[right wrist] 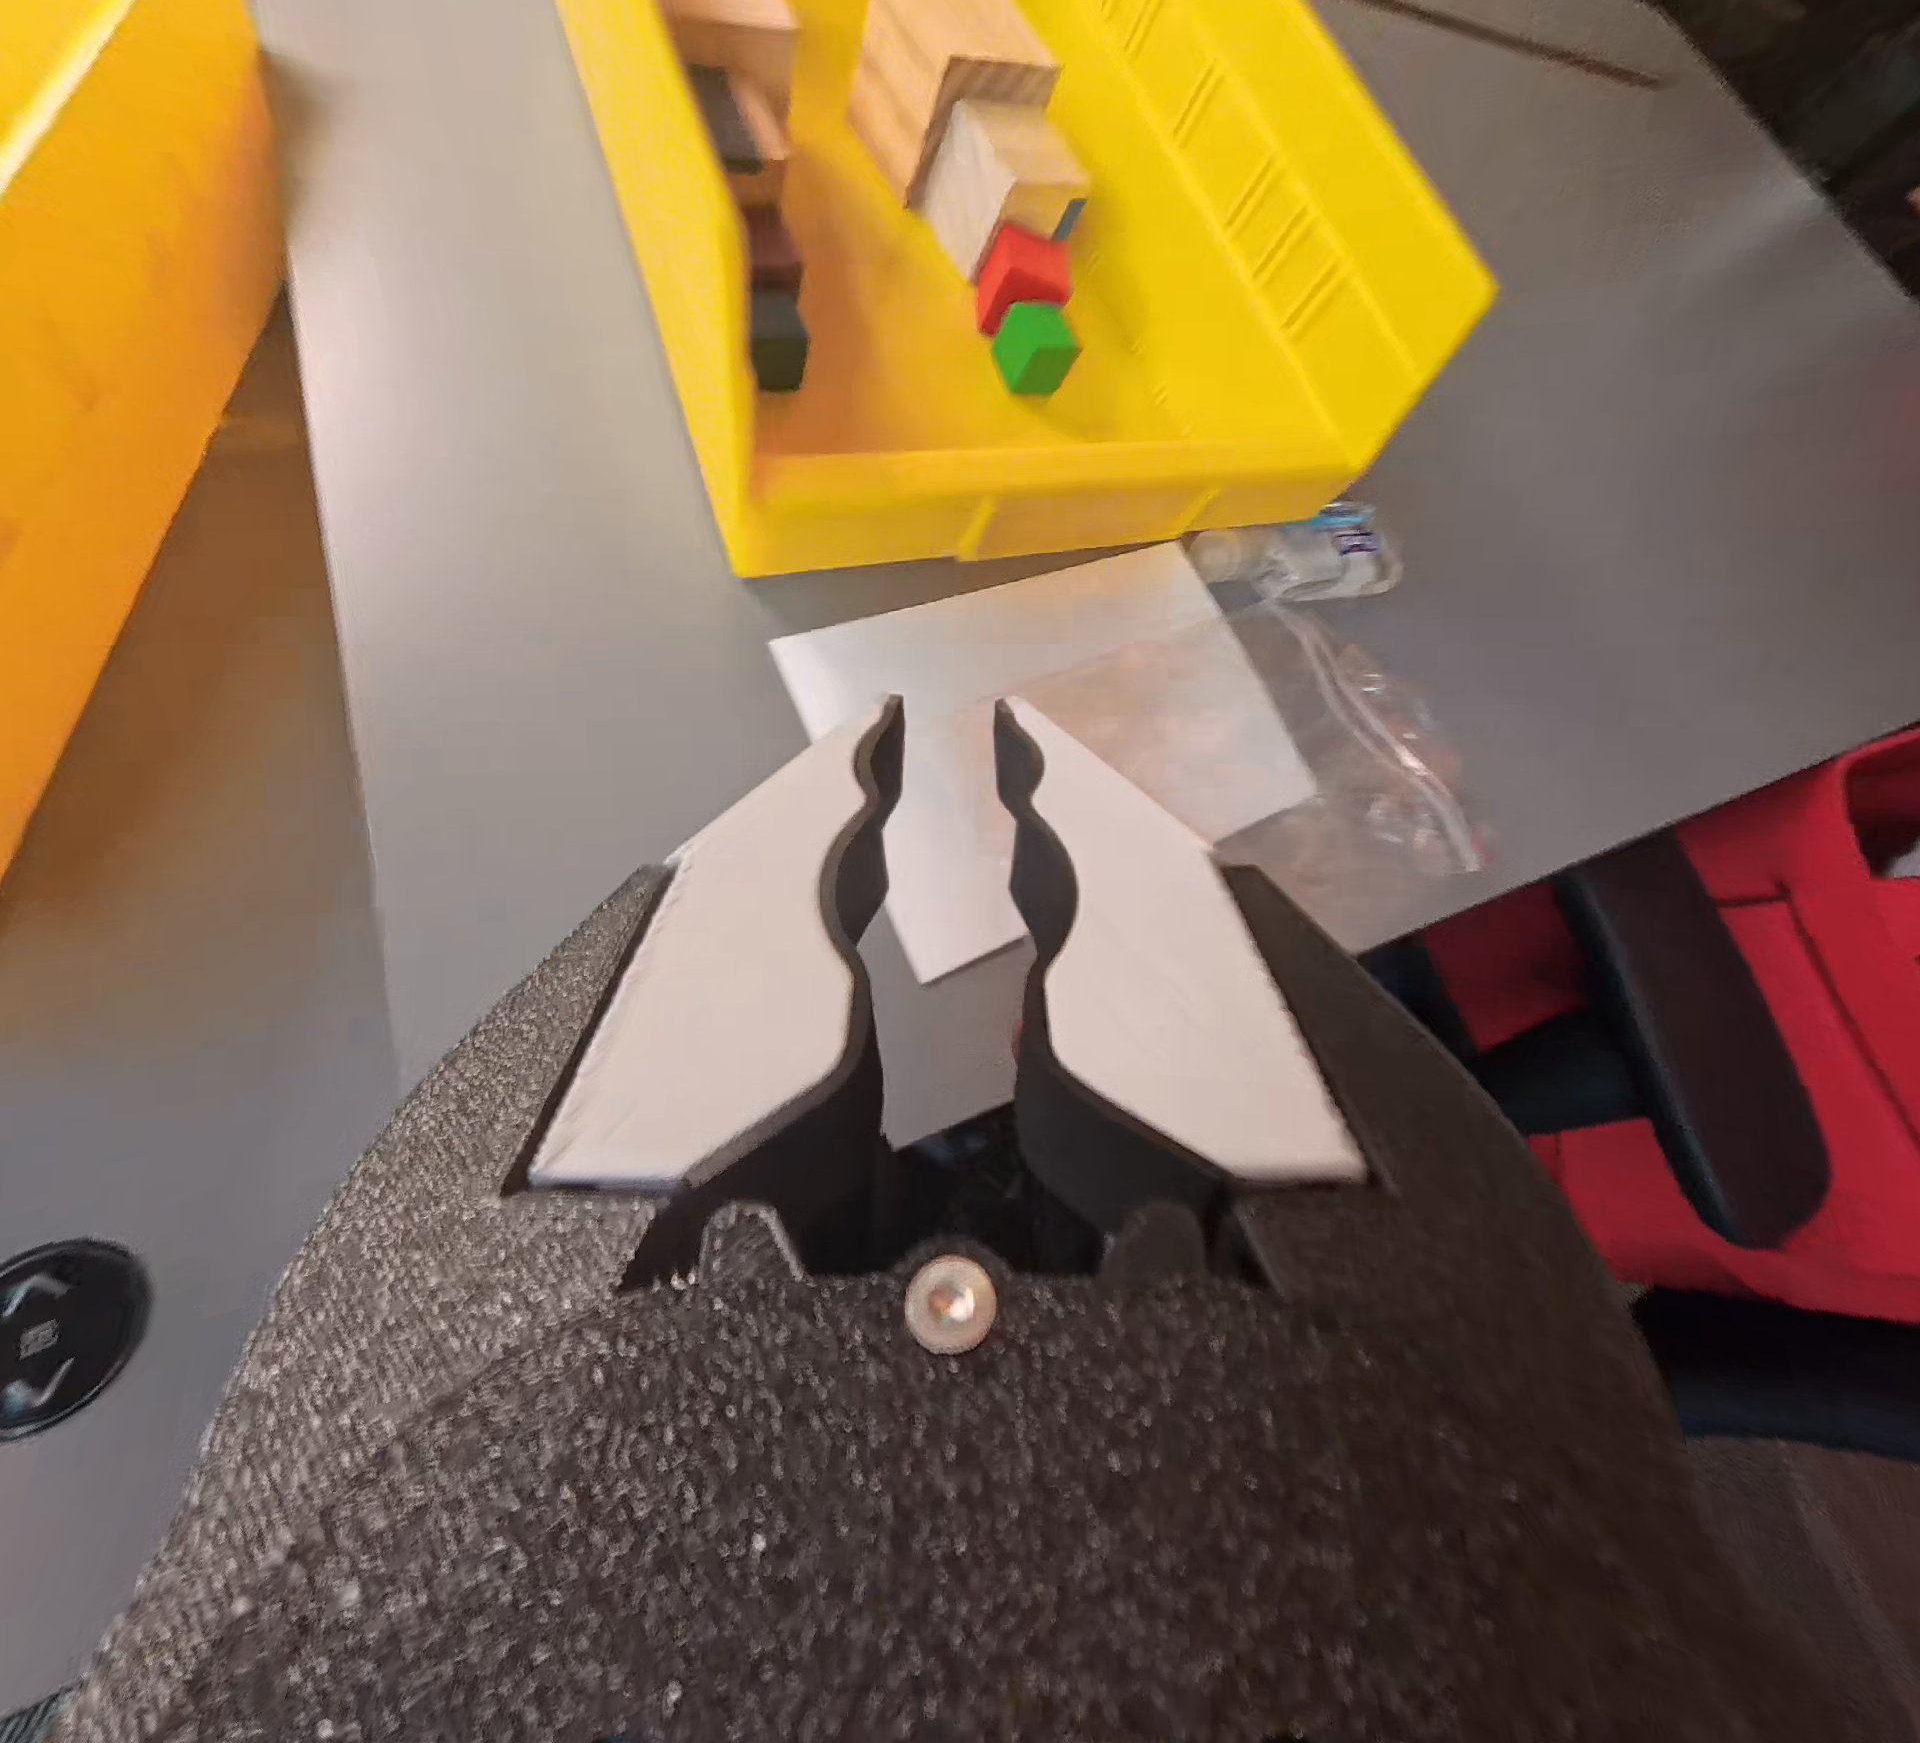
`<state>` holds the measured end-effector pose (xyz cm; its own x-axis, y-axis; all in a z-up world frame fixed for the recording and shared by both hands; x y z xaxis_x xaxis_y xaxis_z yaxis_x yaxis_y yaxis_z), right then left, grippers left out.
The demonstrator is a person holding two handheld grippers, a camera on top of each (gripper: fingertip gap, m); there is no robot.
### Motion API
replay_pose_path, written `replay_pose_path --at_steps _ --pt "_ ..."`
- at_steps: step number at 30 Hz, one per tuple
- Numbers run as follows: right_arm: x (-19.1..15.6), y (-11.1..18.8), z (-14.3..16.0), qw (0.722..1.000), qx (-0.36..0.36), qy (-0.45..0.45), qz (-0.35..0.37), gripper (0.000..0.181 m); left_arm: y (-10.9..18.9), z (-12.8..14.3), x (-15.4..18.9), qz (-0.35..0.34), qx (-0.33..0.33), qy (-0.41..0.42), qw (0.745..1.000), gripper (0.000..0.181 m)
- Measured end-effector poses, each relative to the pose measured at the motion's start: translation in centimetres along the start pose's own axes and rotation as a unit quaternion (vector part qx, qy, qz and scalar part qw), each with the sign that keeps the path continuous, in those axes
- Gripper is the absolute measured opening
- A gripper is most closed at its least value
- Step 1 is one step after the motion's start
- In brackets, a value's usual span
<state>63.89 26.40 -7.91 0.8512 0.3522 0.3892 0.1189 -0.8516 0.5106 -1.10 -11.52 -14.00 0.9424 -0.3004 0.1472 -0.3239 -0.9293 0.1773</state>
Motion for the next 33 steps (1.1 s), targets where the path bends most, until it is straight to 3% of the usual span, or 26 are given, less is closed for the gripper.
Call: replay_pose_path --at_steps 2,6,11,18,20,24,26,28,33 --pt "2.9 -0.1 -0.1 0.999 -0.009 -0.012 0.042 0.018 0.1 -0.2 0.1 -0.001 0.009 -0.007 1.0 0.049" --pt "7.7 -3.0 3.1 0.987 -0.129 -0.028 0.087 0.014 0.3 -0.5 0.2 -0.011 0.018 -0.023 1.0 0.048" --pt "6.7 -5.9 4.7 0.983 -0.181 -0.019 0.038 0.014 0.4 -0.6 0.1 -0.026 0.018 -0.039 0.999 0.048" --pt "1.8 -6.9 2.8 0.988 -0.147 0.038 -0.027 0.009 0.0 -0.2 -0.2 -0.033 0.007 -0.037 0.999 0.047" --pt "0.5 -6.8 2.0 0.989 -0.129 0.046 -0.065 0.016 -0.2 -0.1 -0.3 -0.033 0.003 -0.038 0.999 0.047" --pt "2.6 -5.9 -0.6 0.997 -0.048 0.021 -0.061 0.019 -0.1 -0.1 -0.4 -0.04 0.002 -0.043 0.998 0.048" --pt "5.9 -6.1 -1.5 0.999 -0.016 0.004 -0.03 0.033 0.1 -0.2 -0.5 -0.049 0.004 -0.046 0.998 0.047" --pt "8.9 -7.7 -1.1 0.999 -0.034 0.012 -0.013 0.053 0.3 -0.4 -0.7 -0.062 0.007 -0.052 0.997 0.047" --pt "12.4 -13.2 1.4 0.991 -0.1 0.023 -0.081 0.085 0.9 -0.8 -1.6 -0.11 0.008 -0.054 0.992 0.047"
Point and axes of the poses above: each gripper's, where its closed fingertips meet, y back along the fingers, z out of its underside, x = y × z across the jaws, the point moved 6 cm from there along y, back along the fingers, and after that the axes turned 5 degrees about y, right-handed, at the moved point
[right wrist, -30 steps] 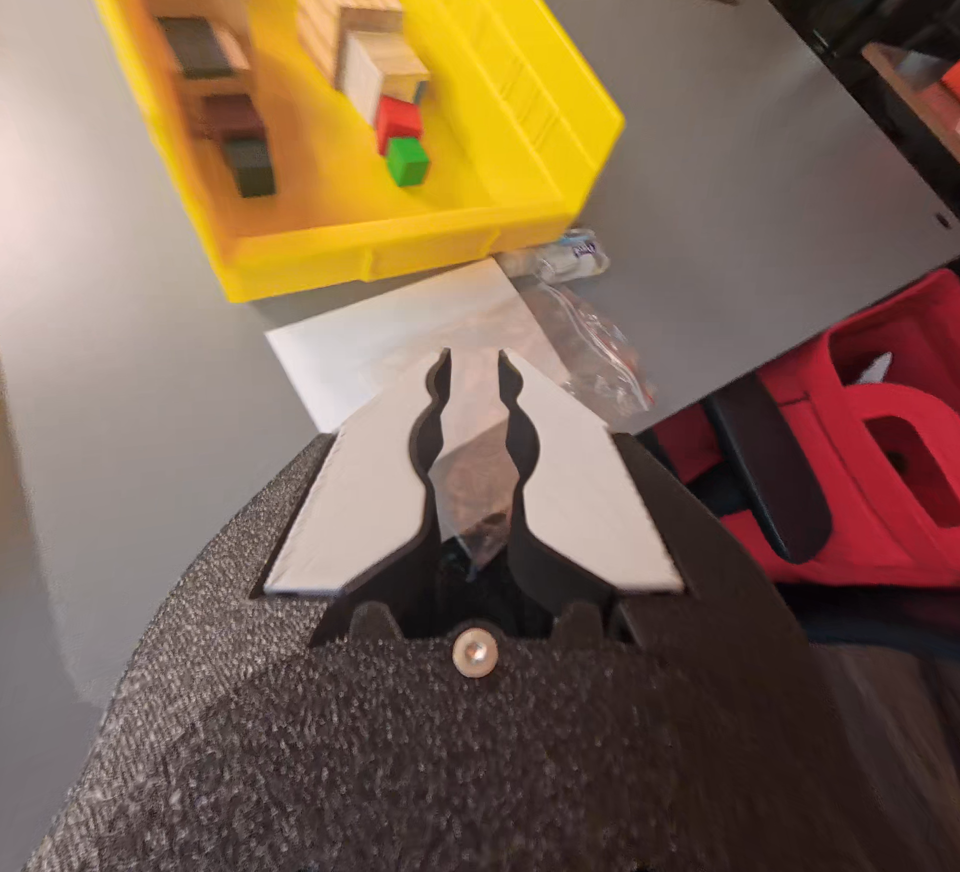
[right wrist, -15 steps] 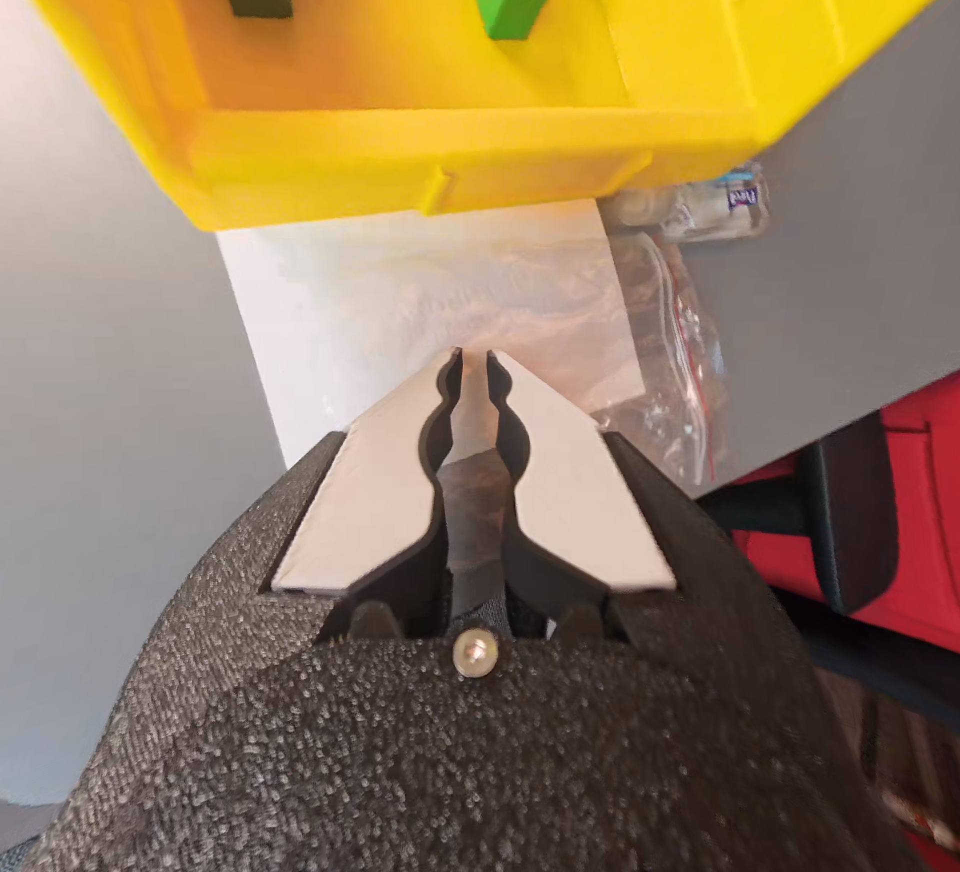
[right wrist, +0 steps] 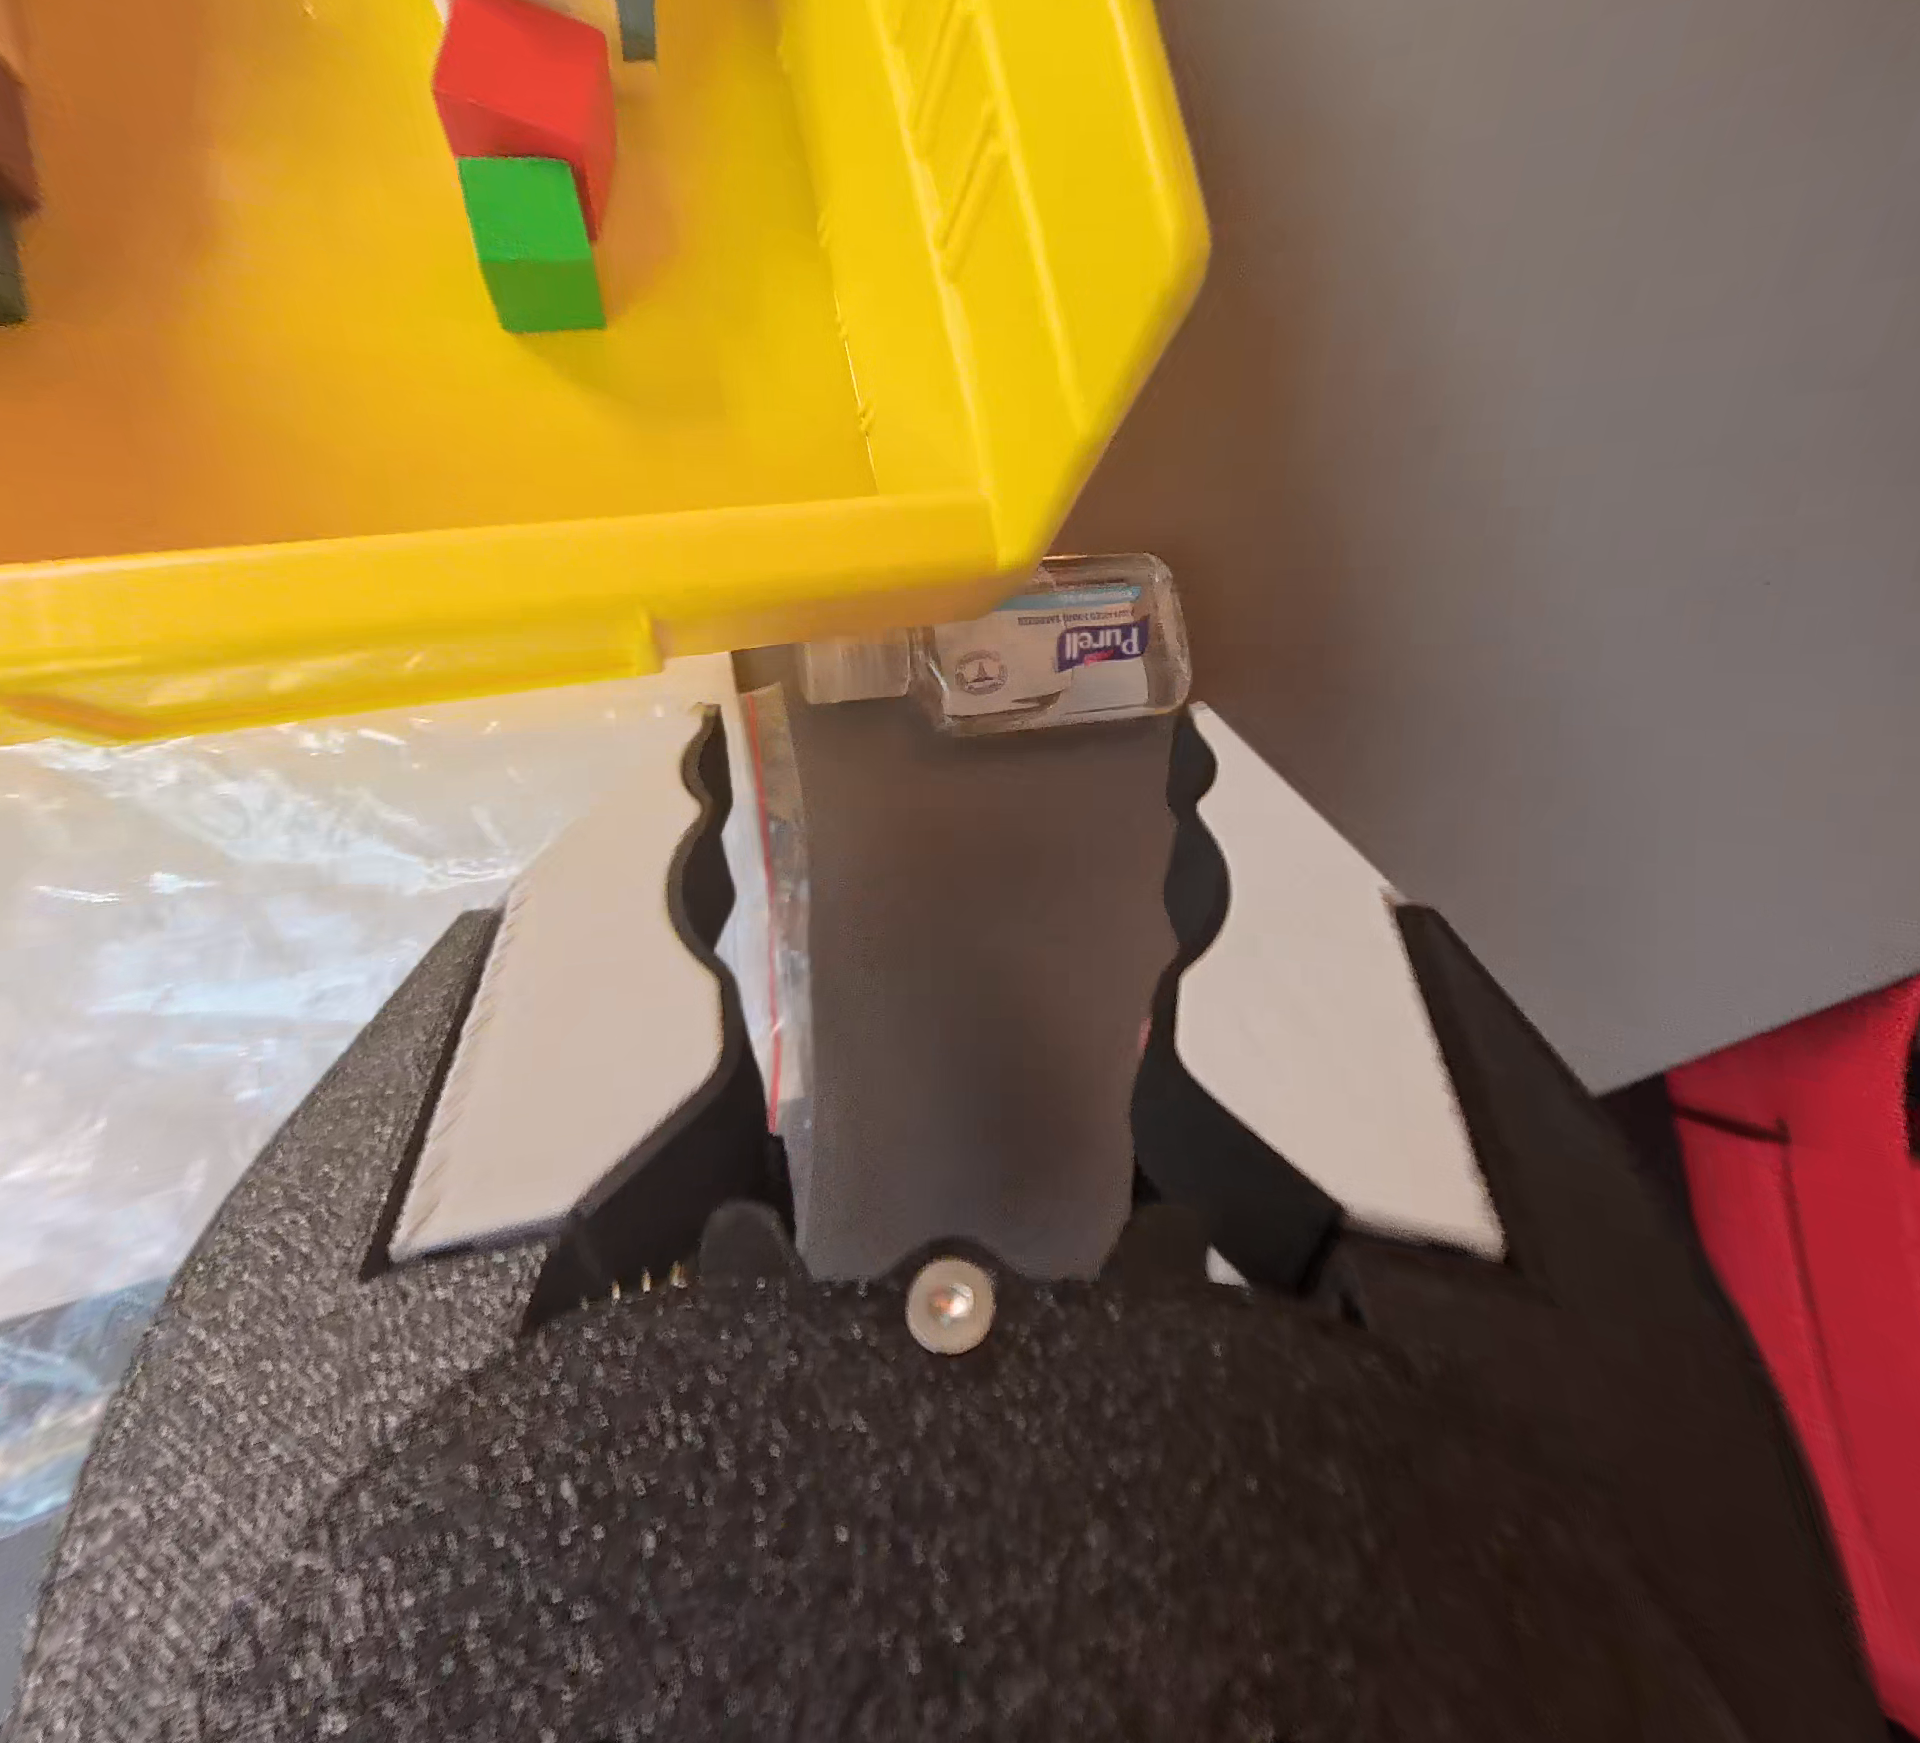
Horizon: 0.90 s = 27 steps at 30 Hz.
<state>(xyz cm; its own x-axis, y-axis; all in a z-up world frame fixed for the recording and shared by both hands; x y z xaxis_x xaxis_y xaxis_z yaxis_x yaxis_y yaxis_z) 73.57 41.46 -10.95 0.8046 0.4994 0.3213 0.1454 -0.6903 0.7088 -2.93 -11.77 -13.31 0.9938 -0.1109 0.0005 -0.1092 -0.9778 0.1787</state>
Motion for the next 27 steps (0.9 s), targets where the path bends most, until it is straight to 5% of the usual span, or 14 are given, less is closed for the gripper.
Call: replay_pose_path --at_steps 3,8,14,20,26,27 --pt "1.0 -2.2 0.3 0.998 -0.018 -0.012 -0.055 0.098 0.4 0.0 -0.2 -0.028 -0.005 0.002 1.0 0.046" --pt "2.2 -3.6 0.4 0.995 0.006 -0.027 -0.101 0.092 0.2 0.2 -0.4 -0.055 -0.019 0.007 0.998 0.046" --pt "3.4 1.3 1.7 0.997 0.039 -0.039 -0.055 0.091 -0.2 -0.3 -0.2 -0.044 -0.017 -0.009 0.999 0.043" --pt "-4.7 8.5 0.5 0.996 0.062 -0.027 -0.063 0.091 0.5 -0.4 -0.7 -0.027 0.007 -0.009 1.0 0.043" --pt "-11.0 5.2 1.5 0.997 -0.005 0.006 -0.074 0.087 1.8 -0.5 -1.0 -0.009 0.021 -0.007 1.0 0.043" --pt "-11.3 5.1 0.9 0.997 0.003 0.017 -0.079 0.071 2.0 -0.6 -1.0 -0.008 0.021 -0.009 1.0 0.043"
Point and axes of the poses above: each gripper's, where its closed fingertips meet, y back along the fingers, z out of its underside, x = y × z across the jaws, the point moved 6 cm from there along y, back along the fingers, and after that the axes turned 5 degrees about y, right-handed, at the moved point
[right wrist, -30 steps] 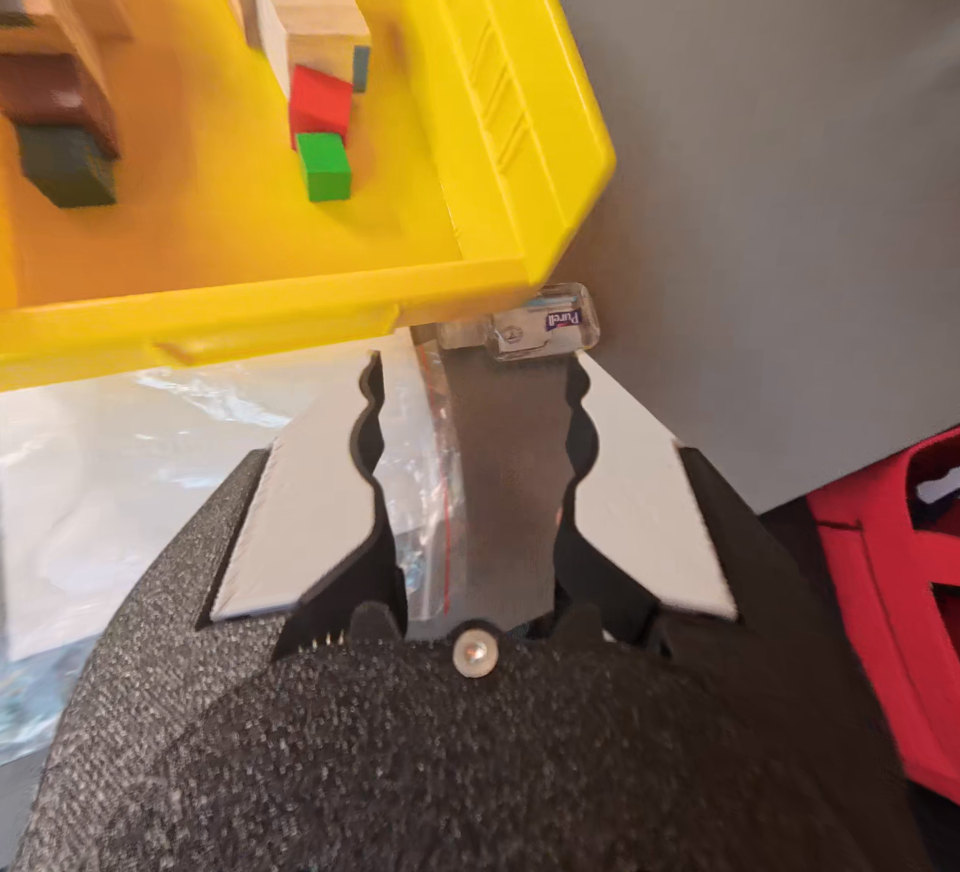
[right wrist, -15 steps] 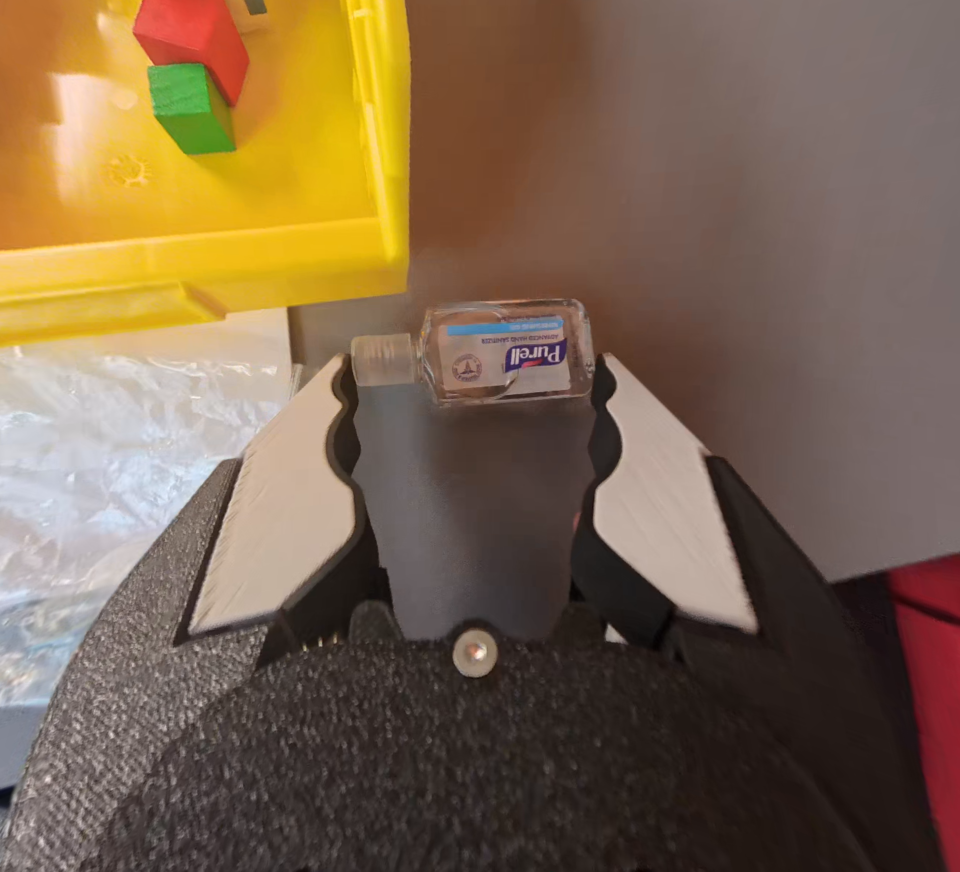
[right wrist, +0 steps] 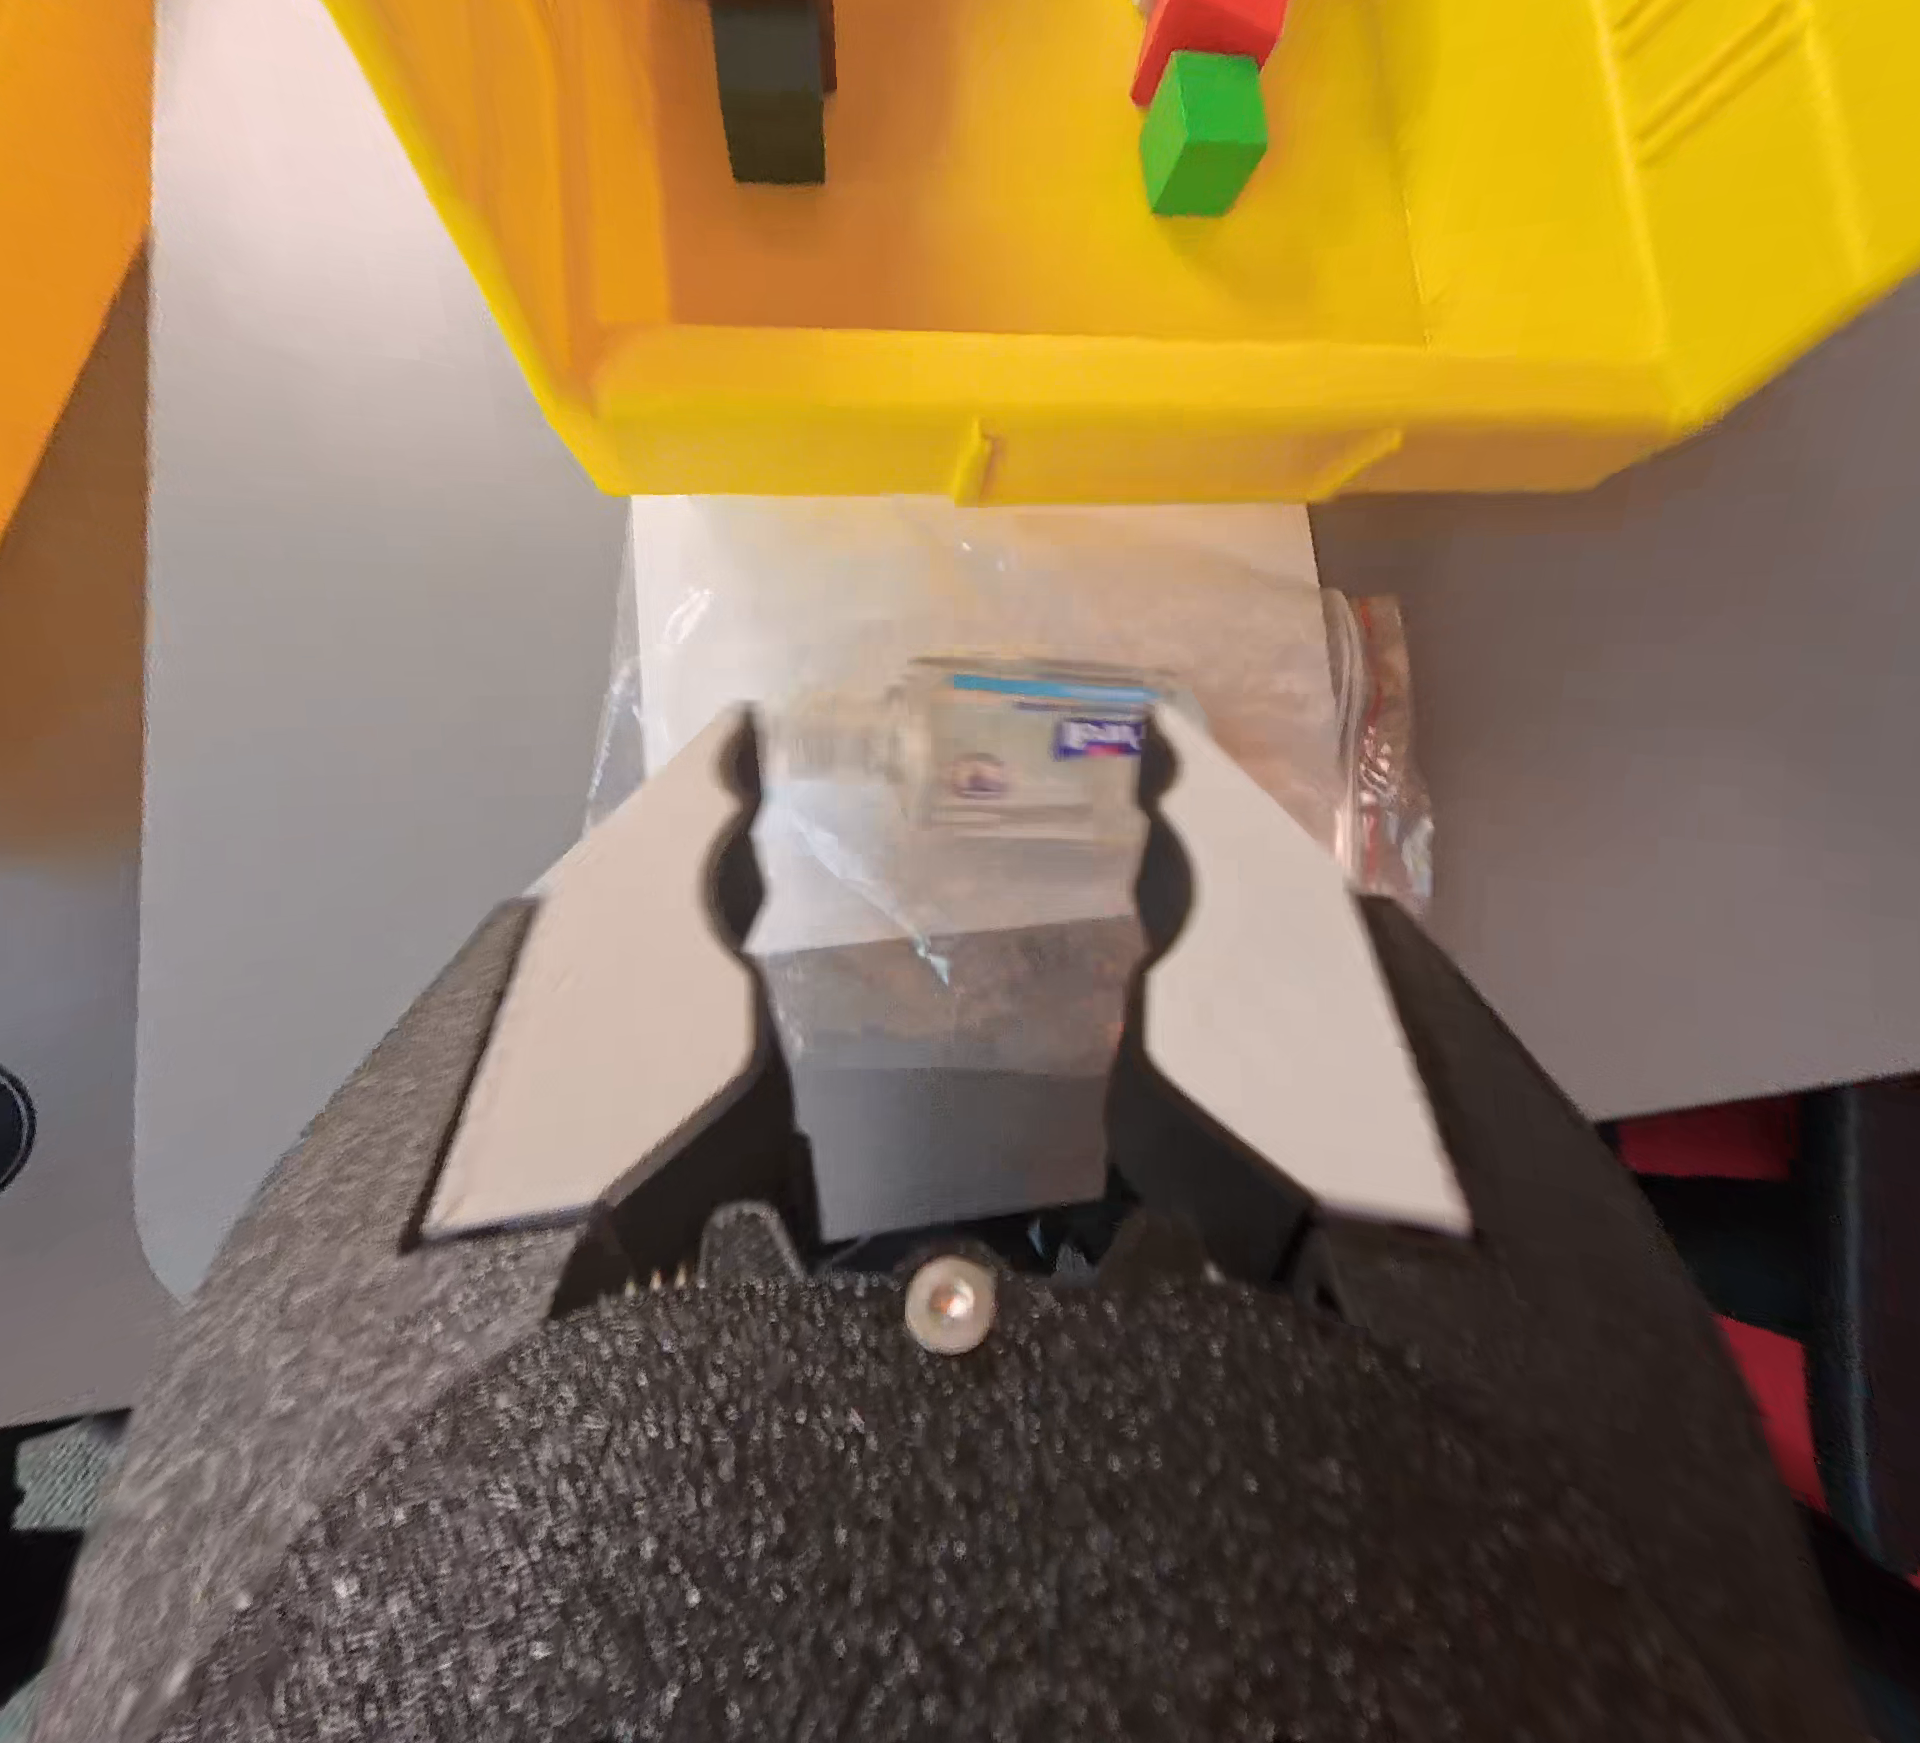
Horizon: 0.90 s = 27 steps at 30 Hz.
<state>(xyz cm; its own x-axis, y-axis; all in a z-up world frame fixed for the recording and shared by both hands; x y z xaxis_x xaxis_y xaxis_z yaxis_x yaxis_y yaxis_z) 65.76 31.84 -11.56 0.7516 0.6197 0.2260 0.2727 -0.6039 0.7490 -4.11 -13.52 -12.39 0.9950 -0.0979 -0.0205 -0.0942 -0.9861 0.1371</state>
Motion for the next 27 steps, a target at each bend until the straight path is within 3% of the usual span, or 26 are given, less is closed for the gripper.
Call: replay_pose_path --at_steps 1,2,3,4,24,27 --pt "0.0 -0.1 -0.8 1.0 0.023 0.0 0.008 0.055 0.2 0.0 0.0 0.001 0.0 -0.002 1.0 0.043" --pt "-0.1 -0.6 -1.0 1.0 0.01 0.009 0.006 0.054 0.4 0.0 0.0 0.002 0.0 -0.003 1.0 0.043" --pt "-0.1 -1.3 -0.5 0.999 -0.029 0.033 0.012 0.06 0.5 0.1 0.0 0.002 0.0 -0.003 1.0 0.043" --pt "-0.2 -1.5 -0.7 0.997 -0.025 0.066 0.024 0.059 0.7 0.2 0.0 0.002 0.0 -0.002 1.0 0.043" --pt "-1.4 2.2 3.0 0.993 -0.061 0.096 0.018 0.056 1.3 -0.1 0.5 0.025 0.024 0.0 0.999 0.043" --pt "-1.1 2.7 2.5 0.991 -0.071 0.109 0.025 0.068 1.4 -0.3 0.5 0.024 0.027 0.001 0.999 0.043"
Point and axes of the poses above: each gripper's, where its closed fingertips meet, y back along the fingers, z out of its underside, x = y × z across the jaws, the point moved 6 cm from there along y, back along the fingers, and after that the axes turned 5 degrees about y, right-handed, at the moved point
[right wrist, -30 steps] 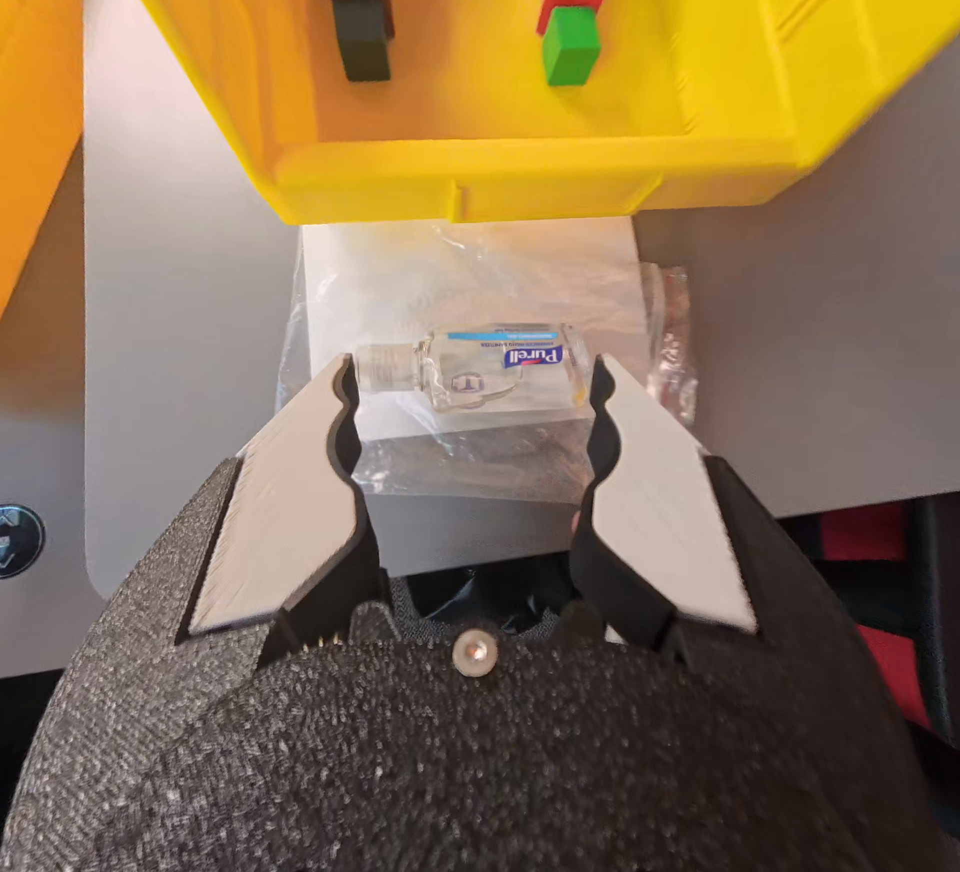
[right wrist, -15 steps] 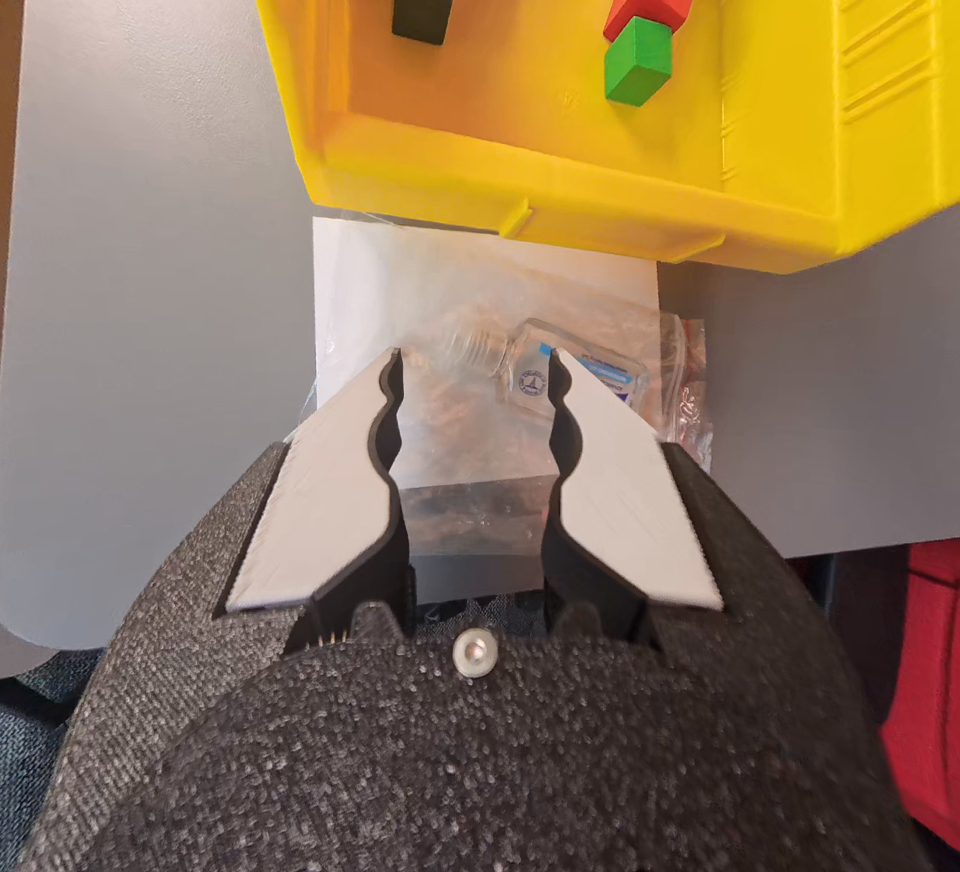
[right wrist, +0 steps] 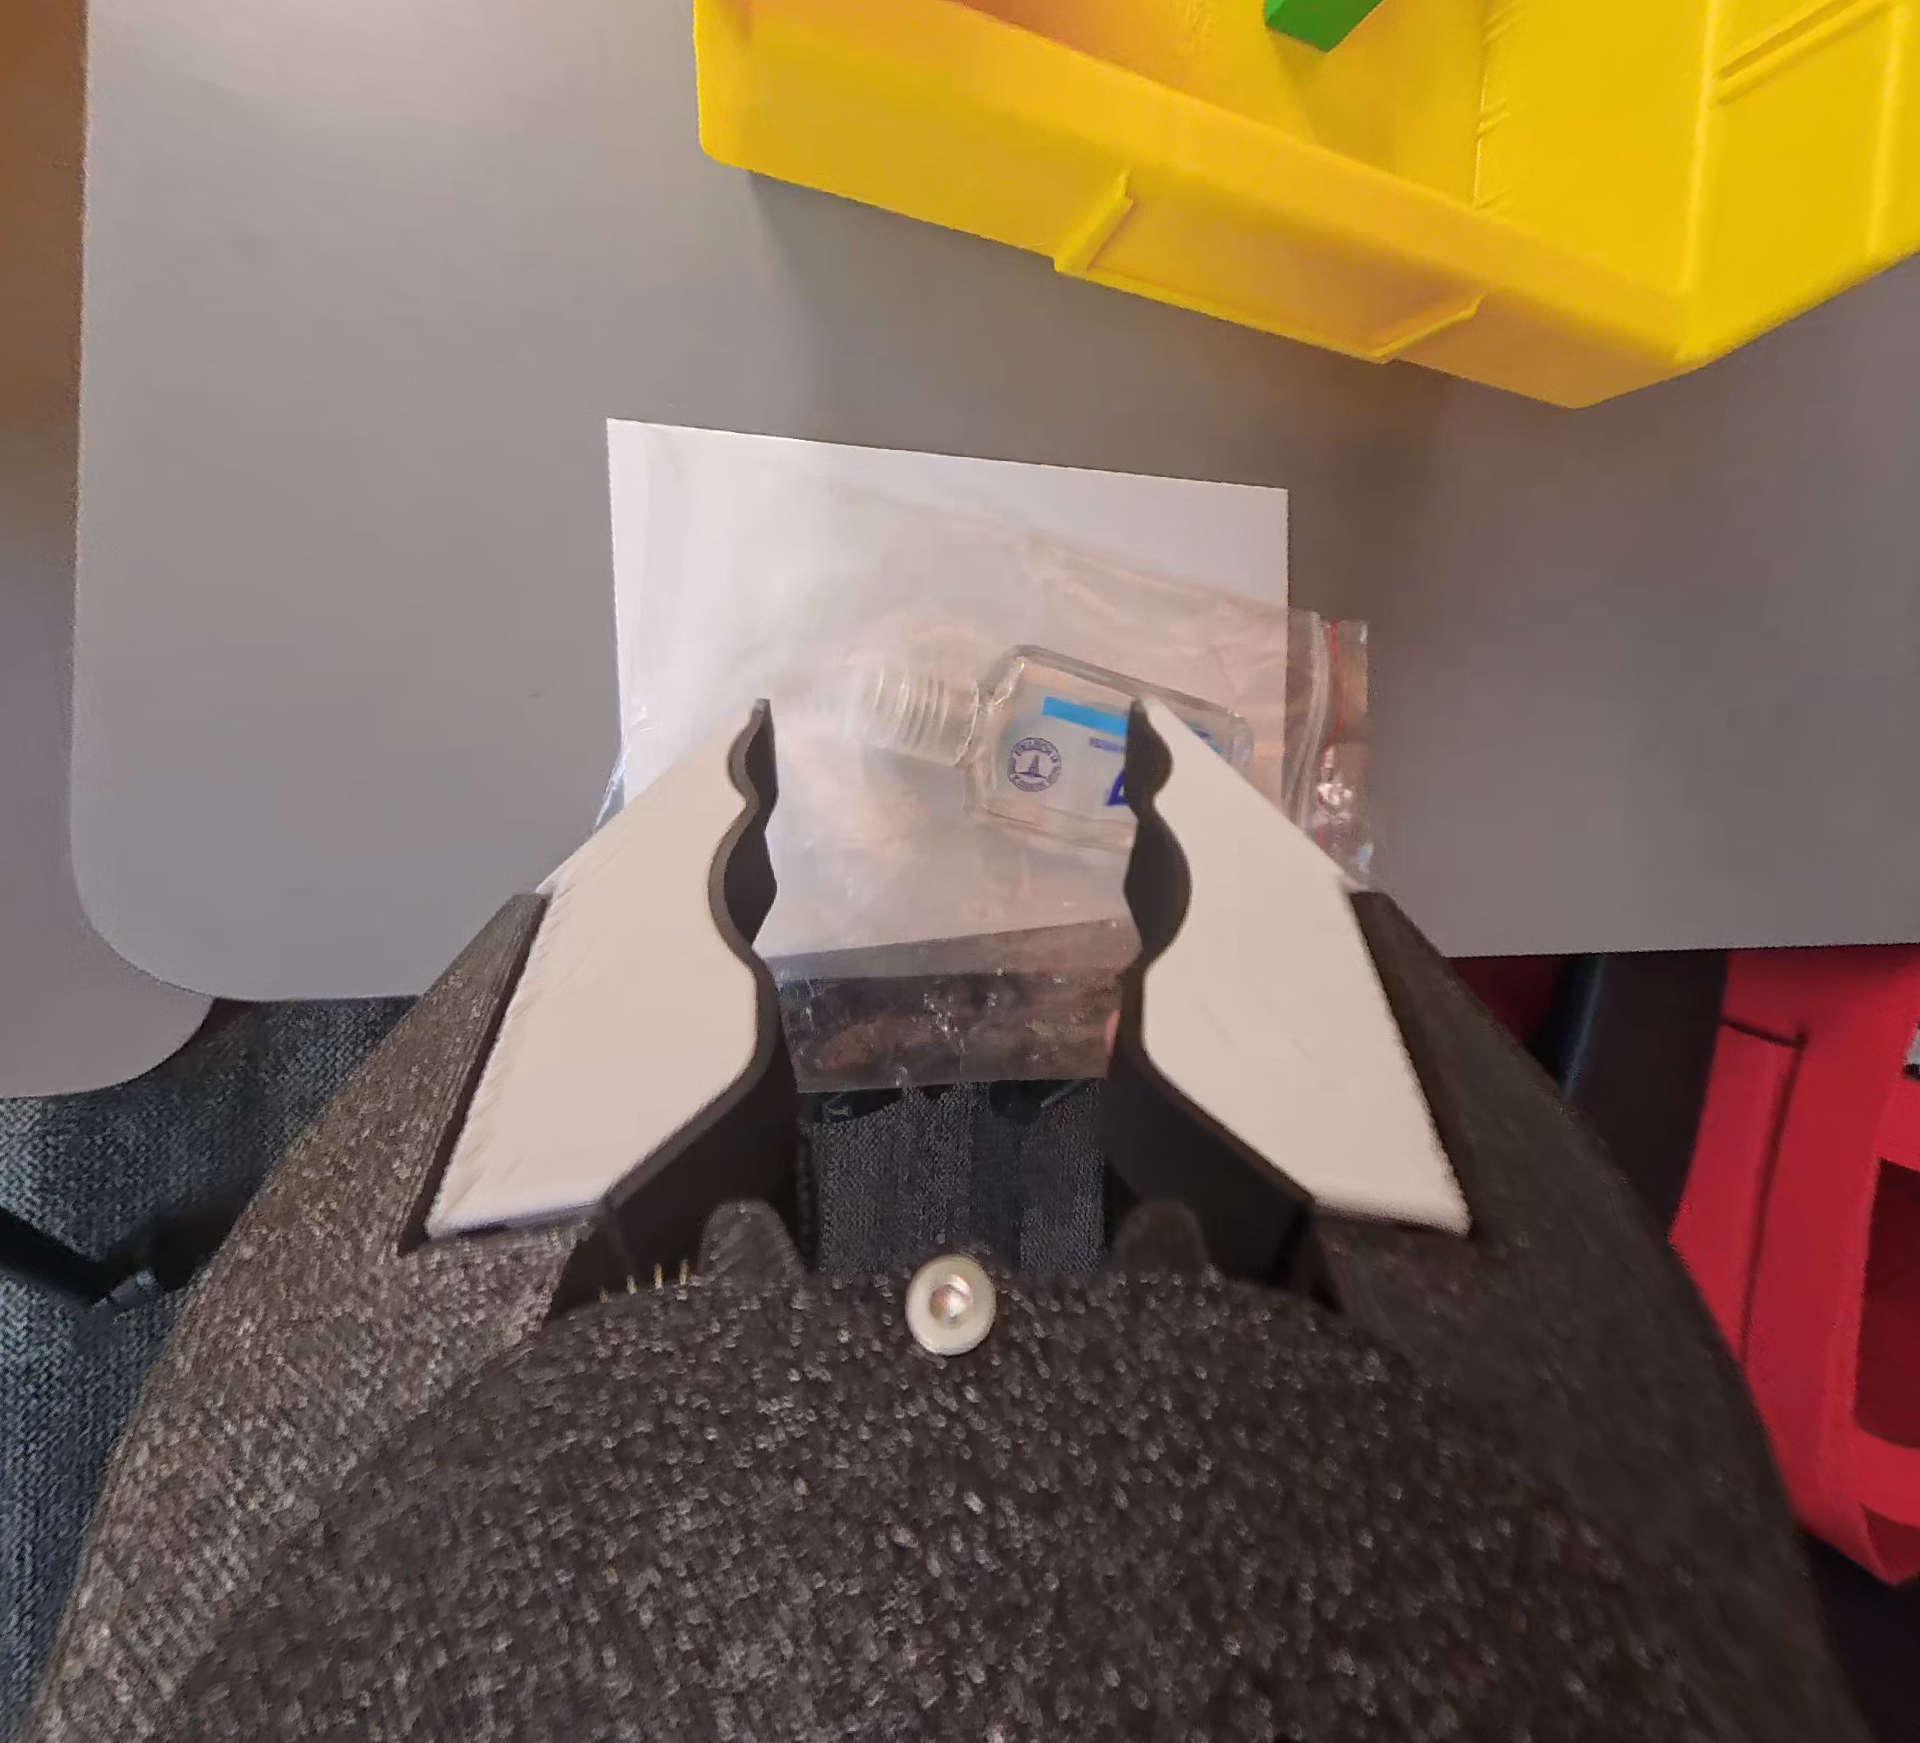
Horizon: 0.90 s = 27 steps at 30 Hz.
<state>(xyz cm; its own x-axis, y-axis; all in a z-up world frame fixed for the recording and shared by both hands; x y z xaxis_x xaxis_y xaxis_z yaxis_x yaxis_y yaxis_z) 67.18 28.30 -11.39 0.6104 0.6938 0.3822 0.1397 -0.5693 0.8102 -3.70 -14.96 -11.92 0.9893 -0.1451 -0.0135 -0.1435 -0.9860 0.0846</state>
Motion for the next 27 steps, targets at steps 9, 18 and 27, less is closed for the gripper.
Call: replay_pose_path --at_steps 9,18,27 --pt "-12.1 16.2 -17.2 0.911 0.407 0.062 -0.021 0.067 0.0 0.2 -1.1 -0.026 0.008 0.025 0.999 0.045" --pt "-42.3 14.1 -29.0 0.786 0.532 0.114 -0.295 0.054 -0.8 1.2 -2.9 -0.027 -0.028 0.041 0.998 0.043" --pt "-55.4 5.5 -34.0 0.79 0.499 0.158 -0.318 0.059 -3.8 2.8 -3.5 -0.002 -0.099 0.008 0.995 0.05"
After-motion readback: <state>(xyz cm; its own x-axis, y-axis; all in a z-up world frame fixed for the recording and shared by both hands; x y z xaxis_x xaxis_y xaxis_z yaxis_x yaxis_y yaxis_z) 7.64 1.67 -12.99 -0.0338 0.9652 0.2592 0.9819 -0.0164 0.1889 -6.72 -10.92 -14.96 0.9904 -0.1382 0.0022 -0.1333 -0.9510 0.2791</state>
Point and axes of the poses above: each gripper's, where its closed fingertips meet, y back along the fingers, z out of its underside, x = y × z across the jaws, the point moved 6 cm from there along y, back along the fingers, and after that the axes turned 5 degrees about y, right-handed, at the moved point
